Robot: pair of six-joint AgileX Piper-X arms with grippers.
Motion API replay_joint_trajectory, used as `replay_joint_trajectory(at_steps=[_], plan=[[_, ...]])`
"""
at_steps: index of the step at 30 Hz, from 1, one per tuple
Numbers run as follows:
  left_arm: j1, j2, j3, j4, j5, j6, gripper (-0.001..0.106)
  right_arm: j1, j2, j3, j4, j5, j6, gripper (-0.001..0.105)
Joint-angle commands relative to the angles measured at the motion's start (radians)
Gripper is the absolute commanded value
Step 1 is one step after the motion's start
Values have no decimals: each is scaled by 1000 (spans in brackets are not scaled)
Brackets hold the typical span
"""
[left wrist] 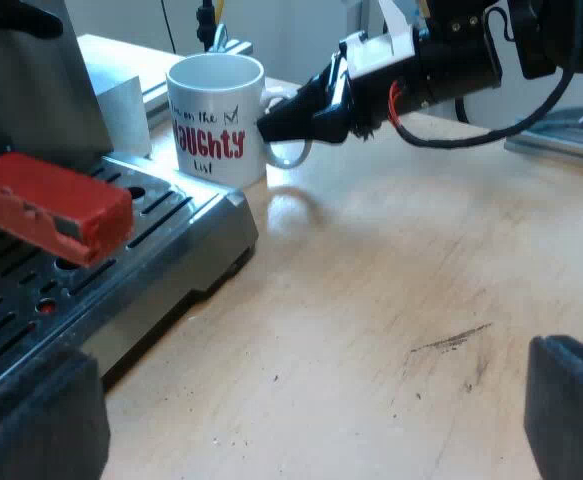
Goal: Place mug into machine
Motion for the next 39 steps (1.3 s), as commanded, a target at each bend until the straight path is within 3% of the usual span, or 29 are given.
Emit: replay_joint_trajectory(at_steps=[1,6,11,22,26,32,39], plan=[[-5,3,-1,6,-32,4,85,2,-2,-5,-6,-16,-7,0],[-5,3,-1,9,-108,4,85,2,-58,-2,53,-26,-11,0],[-5,3,-1,9,-128,4,85,2,-288,-2,273,-22,-93,0],[-5,3,20,9,-137,9,85,19,-788,-2,760,6,-93,0],[-5,5,54,-25,-213,9,85,103,-999,-21,988,6,-117,0],[-5,5,126,-167,-333,7,85,276,-1104,-78,1151,90,-110,0],[-5,5,169,-290,-339,-16,85,490,-1078,-87,1144,205,-55,0]])
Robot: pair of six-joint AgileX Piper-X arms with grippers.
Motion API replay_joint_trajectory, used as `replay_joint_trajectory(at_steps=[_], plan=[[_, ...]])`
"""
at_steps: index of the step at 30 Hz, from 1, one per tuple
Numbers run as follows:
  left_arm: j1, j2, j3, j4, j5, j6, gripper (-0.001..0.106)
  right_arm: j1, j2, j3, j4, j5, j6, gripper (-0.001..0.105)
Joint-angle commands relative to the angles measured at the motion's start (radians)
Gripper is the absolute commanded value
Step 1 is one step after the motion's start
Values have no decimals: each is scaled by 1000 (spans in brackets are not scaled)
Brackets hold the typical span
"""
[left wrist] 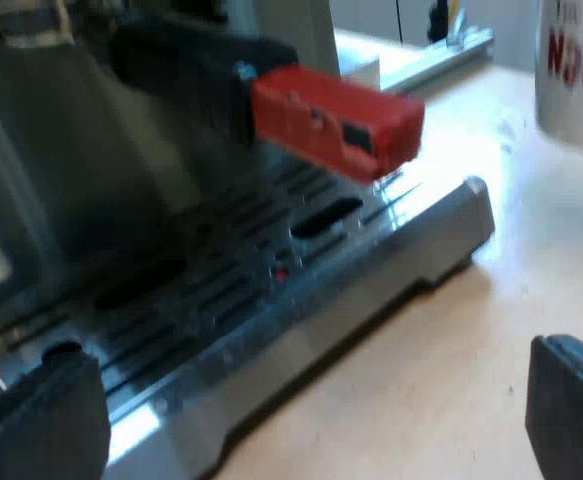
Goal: Place mug into machine
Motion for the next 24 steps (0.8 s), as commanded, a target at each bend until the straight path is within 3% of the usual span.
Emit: replay_joint_trajectory(at_steps=[1,5,11,17,24], plan=[[-5,3,8,-68,-16,-24,85,70,8,-22,-41,46,4,0],[-5,3,8,-71,-16,-24,85,246,97,-22,-122,170,93,0],[-5,3,8,-71,-16,-24,85,355,292,-22,-355,255,93,0],[-5,3,8,-71,-16,-24,85,361,523,-22,-647,263,160,0],[-5,3,8,-71,-16,-24,85,361,736,-60,-816,262,160,0]])
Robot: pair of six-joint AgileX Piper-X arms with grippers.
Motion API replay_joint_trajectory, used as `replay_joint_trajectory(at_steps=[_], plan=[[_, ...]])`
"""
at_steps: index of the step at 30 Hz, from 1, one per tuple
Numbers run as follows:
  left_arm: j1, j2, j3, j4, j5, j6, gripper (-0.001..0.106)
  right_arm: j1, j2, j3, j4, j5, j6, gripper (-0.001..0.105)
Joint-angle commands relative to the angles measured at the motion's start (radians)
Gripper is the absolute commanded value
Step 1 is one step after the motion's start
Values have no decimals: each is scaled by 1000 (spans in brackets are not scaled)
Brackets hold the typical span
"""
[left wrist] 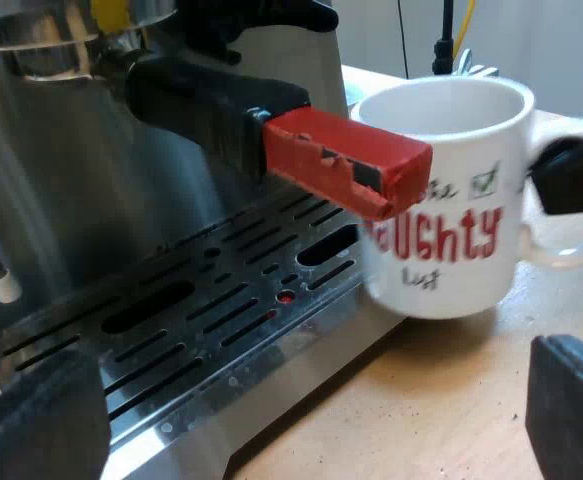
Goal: Place mug into machine
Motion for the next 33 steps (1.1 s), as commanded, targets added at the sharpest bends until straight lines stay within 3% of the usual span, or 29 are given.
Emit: replay_joint_trajectory(at_steps=[1,19,21,27,33], plan=[[-5,3,-1,-13,-10,-12,85,1,58,-49,-100,12,4,0],[-5,3,-1,-13,-10,-12,85,1,388,-248,-253,12,4,0],[-5,3,-1,-13,-10,-12,85,1,394,-253,-253,12,4,3],[-5,3,-1,-13,-10,-40,85,1,392,-253,-253,12,4,42],[-5,3,-1,-13,-10,-50,85,1,375,-253,-251,12,4,44]])
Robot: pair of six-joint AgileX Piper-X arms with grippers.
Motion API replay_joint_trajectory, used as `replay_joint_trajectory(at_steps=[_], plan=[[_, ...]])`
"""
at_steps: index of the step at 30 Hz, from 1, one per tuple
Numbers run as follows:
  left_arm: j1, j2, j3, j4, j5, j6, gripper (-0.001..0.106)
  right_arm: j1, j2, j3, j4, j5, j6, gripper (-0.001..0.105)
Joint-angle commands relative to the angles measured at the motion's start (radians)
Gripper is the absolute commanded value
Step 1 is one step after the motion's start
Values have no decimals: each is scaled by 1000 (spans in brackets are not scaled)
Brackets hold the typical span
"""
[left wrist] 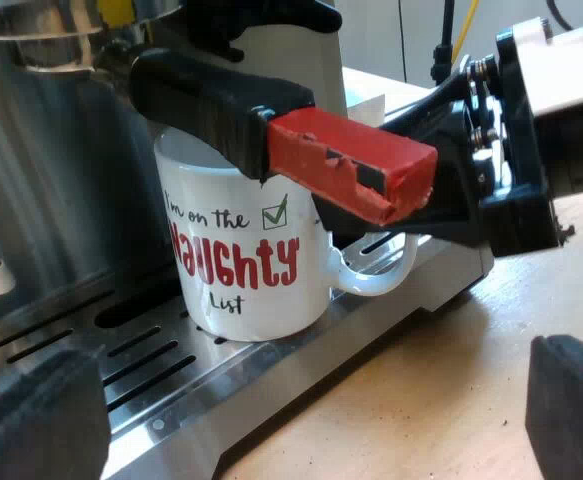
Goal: Place mug into machine
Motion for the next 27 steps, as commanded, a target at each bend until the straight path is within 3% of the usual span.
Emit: replay_joint_trajectory(at_steps=[1,9,10,18,27], plan=[[-5,3,-1,-13,-10,-15,85,1,-16,-7,-15,7,-3,44],[-5,3,-1,-13,-10,-15,85,1,-20,1,-5,11,-3,44],[-5,3,-1,-13,-10,-15,85,1,-20,33,-5,10,35,44],[-5,3,-1,-13,-10,-15,85,1,95,38,-154,10,41,44],[-5,3,-1,-13,-10,-18,85,1,220,-70,-208,47,41,44]])
